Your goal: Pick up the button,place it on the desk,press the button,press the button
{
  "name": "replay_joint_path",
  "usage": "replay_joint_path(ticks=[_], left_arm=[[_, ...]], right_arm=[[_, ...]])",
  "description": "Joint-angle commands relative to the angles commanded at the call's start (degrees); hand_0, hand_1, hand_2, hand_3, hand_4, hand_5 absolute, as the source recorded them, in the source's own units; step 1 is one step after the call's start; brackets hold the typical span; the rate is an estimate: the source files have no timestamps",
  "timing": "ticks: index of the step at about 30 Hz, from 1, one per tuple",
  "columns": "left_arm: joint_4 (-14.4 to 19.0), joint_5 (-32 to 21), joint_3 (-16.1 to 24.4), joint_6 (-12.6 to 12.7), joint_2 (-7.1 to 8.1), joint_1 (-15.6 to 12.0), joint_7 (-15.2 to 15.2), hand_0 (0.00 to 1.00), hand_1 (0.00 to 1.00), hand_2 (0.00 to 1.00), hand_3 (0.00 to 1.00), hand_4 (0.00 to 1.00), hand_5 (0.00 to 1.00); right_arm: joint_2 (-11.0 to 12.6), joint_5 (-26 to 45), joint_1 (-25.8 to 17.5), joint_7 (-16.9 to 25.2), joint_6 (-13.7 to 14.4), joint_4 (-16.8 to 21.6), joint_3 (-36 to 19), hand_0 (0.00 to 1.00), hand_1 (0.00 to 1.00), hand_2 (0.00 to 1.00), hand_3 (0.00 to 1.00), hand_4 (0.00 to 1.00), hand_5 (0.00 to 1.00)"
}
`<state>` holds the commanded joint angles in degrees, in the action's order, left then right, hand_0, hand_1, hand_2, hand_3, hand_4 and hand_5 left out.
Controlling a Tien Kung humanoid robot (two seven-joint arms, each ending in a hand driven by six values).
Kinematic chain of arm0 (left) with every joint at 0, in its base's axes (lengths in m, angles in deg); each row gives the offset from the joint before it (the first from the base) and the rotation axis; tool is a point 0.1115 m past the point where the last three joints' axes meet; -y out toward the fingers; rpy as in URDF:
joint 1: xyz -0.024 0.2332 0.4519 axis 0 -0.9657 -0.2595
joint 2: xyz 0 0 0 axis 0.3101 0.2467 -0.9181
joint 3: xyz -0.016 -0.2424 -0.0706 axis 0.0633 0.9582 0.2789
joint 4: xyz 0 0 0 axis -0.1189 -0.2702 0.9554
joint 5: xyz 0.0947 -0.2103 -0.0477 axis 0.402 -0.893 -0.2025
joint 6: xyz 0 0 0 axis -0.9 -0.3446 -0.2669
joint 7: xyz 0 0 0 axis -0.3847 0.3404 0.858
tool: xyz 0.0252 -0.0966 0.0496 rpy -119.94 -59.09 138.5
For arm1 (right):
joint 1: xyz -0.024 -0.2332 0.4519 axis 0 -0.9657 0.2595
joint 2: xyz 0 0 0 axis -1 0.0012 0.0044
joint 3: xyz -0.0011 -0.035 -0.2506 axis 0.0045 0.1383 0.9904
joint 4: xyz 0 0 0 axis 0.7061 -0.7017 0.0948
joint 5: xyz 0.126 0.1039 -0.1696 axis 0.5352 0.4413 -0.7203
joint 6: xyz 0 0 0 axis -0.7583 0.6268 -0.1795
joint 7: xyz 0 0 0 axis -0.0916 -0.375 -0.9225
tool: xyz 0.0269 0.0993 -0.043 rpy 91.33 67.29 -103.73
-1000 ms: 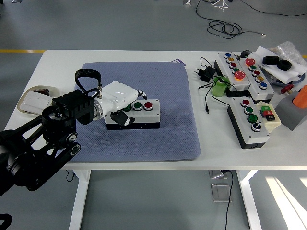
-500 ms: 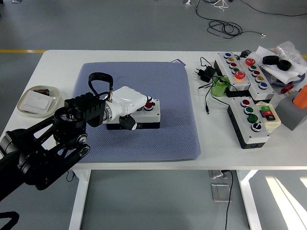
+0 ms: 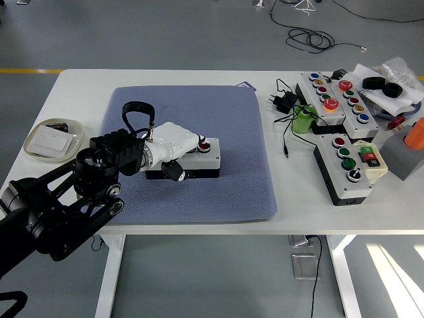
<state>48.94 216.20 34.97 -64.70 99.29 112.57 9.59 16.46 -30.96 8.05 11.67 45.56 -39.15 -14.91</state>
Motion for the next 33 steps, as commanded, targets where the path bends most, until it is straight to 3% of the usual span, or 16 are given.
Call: replay_joint_path(ticks=[21, 33], left_arm=[[-1.6, 0.2, 1.2, 0.3, 0.33, -0.1, 0.8, 0.002, 0.026, 0.074, 0.832, 0.709, 0.195], [-2.7, 0.2, 1.1, -3.3, 0.59, -0.6, 2.3, 0.002, 0.026, 0.075, 0.829, 0.707, 0.201]], right_arm=[[0.0, 0.1, 0.1, 0.0, 0.0, 0.0, 0.1, 0.787, 0.797, 0.817, 0.751, 0.412, 0.479], [-0.1, 0.3, 0.1, 0.1, 0.0, 0.0, 0.1, 0.787, 0.797, 0.817, 0.751, 0.412, 0.479]])
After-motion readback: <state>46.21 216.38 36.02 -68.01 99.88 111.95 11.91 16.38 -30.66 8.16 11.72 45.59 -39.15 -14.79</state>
